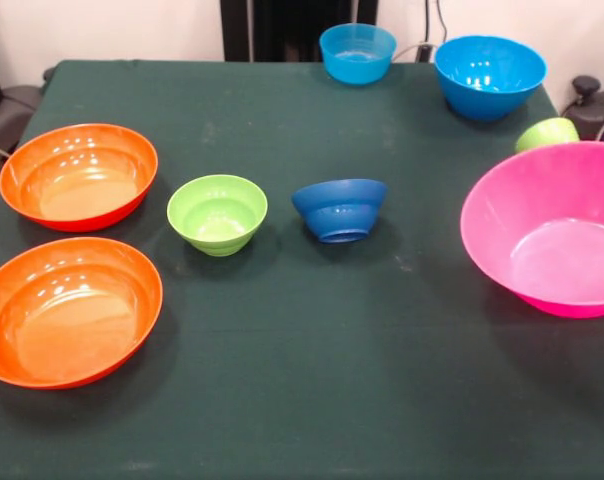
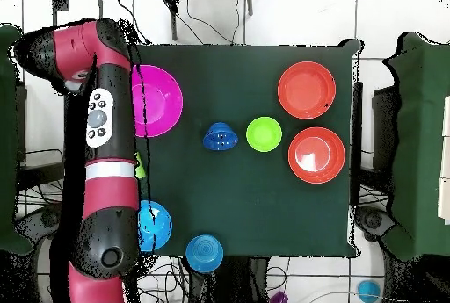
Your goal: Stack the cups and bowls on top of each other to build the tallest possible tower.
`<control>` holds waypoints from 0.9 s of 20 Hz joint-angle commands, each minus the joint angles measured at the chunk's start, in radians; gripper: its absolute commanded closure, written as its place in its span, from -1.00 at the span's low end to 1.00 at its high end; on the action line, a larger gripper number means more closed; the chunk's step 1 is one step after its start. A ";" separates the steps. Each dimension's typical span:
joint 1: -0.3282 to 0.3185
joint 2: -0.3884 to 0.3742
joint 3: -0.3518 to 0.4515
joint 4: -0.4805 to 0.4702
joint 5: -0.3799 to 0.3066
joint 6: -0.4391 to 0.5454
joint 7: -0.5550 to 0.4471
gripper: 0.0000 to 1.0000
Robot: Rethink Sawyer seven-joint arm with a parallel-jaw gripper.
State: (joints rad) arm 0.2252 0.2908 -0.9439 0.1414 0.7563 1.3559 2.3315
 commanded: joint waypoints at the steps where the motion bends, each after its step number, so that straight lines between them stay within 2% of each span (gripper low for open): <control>1: 0.073 -0.113 0.109 0.259 -0.108 -0.075 0.122 1.00; 9: 0.102 -0.166 0.153 0.375 -0.136 -0.137 0.065 1.00; 11: 0.114 -0.199 0.182 0.439 -0.155 -0.170 0.015 1.00; 13: 0.134 -0.270 0.239 0.571 -0.193 -0.235 -0.087 1.00; 14: 0.149 -0.334 0.269 0.687 -0.223 -0.294 -0.151 1.00; 15: 0.154 -0.368 0.286 0.745 -0.237 -0.325 -0.186 1.00; 16: 0.156 -0.424 0.315 0.835 -0.254 -0.372 -0.253 1.00; 18: 0.146 -0.499 0.360 0.949 -0.284 -0.442 -0.339 1.00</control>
State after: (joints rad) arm 0.3806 0.0394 -0.8010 0.6350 0.6200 1.1203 2.3297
